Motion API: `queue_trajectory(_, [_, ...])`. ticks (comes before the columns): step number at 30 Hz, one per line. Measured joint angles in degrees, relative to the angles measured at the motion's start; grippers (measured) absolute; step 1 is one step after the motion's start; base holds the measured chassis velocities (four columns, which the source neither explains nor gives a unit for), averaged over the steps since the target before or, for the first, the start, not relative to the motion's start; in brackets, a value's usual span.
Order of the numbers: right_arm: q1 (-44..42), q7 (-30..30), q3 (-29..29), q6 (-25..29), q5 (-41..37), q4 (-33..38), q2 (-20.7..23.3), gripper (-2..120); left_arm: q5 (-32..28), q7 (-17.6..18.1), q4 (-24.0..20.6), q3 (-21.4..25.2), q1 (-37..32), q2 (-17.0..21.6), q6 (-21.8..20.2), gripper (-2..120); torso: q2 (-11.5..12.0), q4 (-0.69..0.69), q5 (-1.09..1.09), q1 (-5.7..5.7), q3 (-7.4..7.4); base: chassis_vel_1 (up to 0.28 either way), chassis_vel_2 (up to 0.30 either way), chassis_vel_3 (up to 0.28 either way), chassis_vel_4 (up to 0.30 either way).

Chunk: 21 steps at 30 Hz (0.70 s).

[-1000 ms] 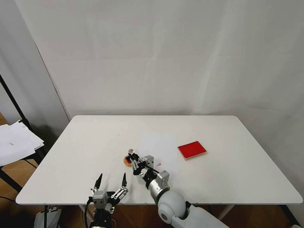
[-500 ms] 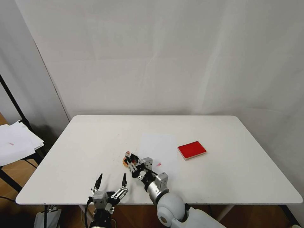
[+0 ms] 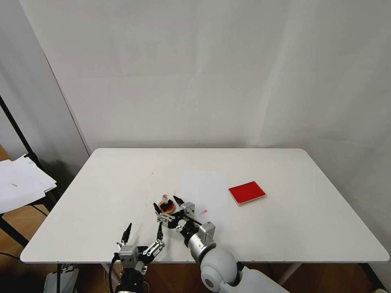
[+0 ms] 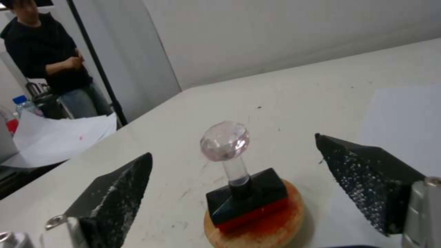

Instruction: Pick up the stamp from the ink pad and place it onto another ink pad.

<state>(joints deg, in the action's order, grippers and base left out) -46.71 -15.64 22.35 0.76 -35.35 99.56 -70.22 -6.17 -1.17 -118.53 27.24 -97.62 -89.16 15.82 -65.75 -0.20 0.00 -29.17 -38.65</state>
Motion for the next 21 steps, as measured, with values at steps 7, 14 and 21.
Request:
queue_trajectory(7, [-6.3, -1.7, -8.3, -2.6, 2.8, 7.7, 5.0, 100, 0.0, 0.0, 0.0, 0.0, 0.0, 0.0, 0.0, 102, 0.0, 0.0, 0.01, 0.0, 0.0, 0.0, 0.0, 0.0, 0.0])
queue_trajectory(14, [-23.0, -2.2, -25.5, -3.1, 9.1, 21.8, 12.0, 100, 0.0, 0.0, 0.0, 0.0, 0.0, 0.0, 0.0, 102, 0.0, -0.02, 0.02, 0.01, 0.01, 0.0, 0.0, 0.0, 0.0])
queue_trajectory(21, [-37.3, -5.0, -36.1, -1.5, 15.1, 28.1, 13.2, 100, 0.0, 0.0, 0.0, 0.0, 0.0, 0.0, 0.0, 102, 0.0, -0.02, 0.01, 0.01, 0.01, 0.0, 0.0, 0.0, 0.0])
